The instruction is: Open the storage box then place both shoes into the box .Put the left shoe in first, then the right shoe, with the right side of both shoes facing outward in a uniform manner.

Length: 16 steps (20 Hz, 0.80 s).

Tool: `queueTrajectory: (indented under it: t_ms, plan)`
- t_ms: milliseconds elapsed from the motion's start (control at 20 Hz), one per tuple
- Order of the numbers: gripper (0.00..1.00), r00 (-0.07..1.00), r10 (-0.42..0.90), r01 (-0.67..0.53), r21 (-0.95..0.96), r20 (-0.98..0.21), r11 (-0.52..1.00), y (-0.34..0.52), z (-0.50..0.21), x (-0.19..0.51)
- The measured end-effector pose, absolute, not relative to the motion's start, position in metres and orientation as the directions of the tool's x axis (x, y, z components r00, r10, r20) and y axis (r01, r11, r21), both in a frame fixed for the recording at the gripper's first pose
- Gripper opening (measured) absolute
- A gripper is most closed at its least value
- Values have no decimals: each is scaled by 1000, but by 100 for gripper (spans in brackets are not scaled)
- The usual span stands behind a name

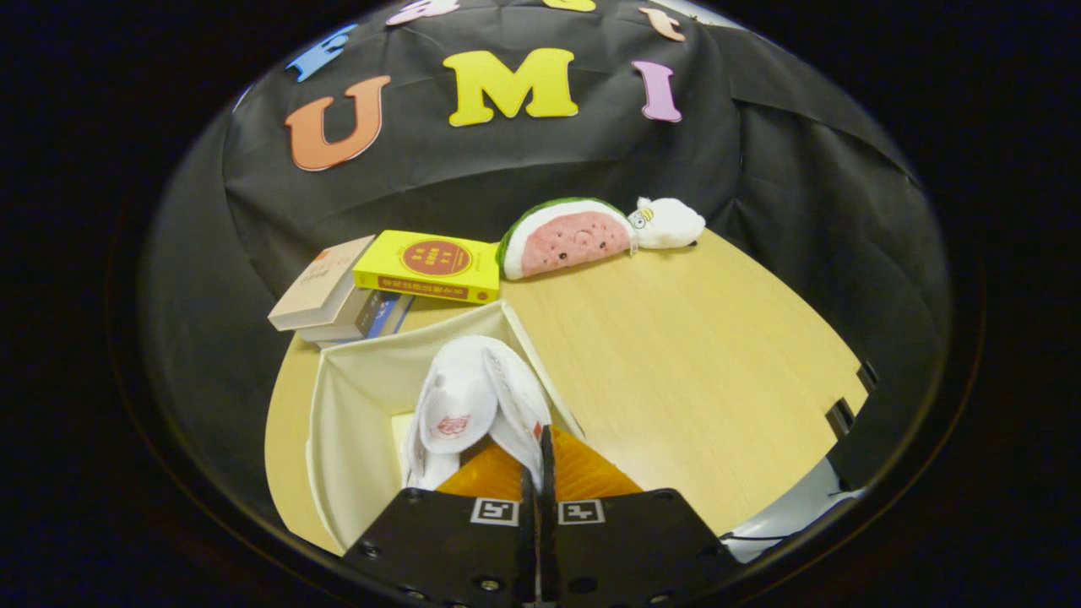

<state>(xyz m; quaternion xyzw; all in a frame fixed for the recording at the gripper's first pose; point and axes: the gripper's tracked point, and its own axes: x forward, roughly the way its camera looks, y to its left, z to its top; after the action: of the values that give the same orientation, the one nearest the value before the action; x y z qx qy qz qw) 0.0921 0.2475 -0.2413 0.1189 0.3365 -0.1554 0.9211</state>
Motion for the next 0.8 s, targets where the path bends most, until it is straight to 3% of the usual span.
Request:
queueTrajectory:
  t_ms: [50,300,600,700,800]
  plan:
    - [7,734,-182,345,128,-654,930,253,-243,93]
    - [85,731,-117,233,85,-672,969,263,-251,69]
    - [89,817,-104,134,11,-568,991,242,-198,41]
    - [95,857,-114,129,-5,-503,992,226,-168,36]
    - [95,887,-126,133,-15,-445,991,209,-141,31]
